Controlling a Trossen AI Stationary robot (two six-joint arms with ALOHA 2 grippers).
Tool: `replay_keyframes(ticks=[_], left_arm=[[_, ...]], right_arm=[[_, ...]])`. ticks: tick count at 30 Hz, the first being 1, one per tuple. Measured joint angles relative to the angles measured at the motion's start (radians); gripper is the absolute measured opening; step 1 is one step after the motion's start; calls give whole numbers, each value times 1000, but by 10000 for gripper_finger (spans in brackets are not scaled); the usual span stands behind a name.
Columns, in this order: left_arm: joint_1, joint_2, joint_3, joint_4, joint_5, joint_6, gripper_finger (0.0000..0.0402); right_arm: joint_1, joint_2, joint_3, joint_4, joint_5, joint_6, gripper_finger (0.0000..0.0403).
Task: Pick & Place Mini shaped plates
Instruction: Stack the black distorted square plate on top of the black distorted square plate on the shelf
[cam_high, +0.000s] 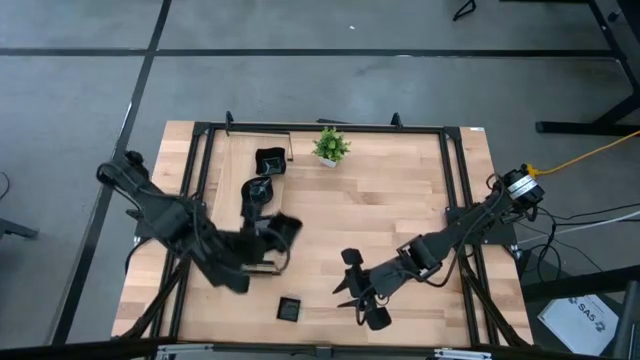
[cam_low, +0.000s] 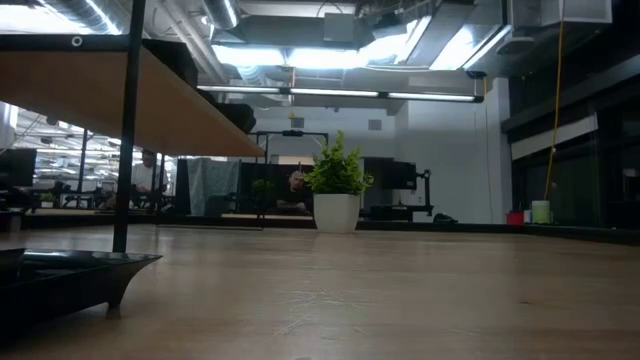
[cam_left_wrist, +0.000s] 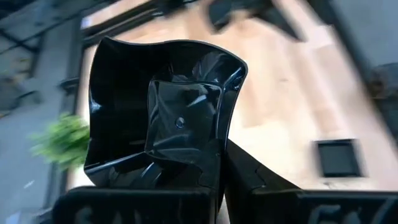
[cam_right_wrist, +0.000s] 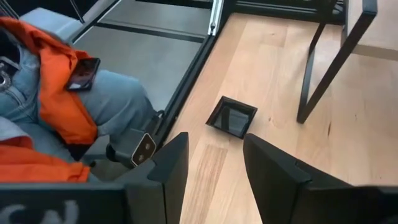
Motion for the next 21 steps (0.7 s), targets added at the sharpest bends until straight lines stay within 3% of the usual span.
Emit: replay_keyframes(ticks=[5,16,21], left_arm=[[76,-49,0,-70,-68,4,3],[323,-72,0,-95,-42,148,3],[453,-72,0,-150,-34,144,3]], right_arm=[[0,0,0,0,0,-2,153],[0,0,0,0,0,-2,152],[0,0,0,0,0,-5,152]])
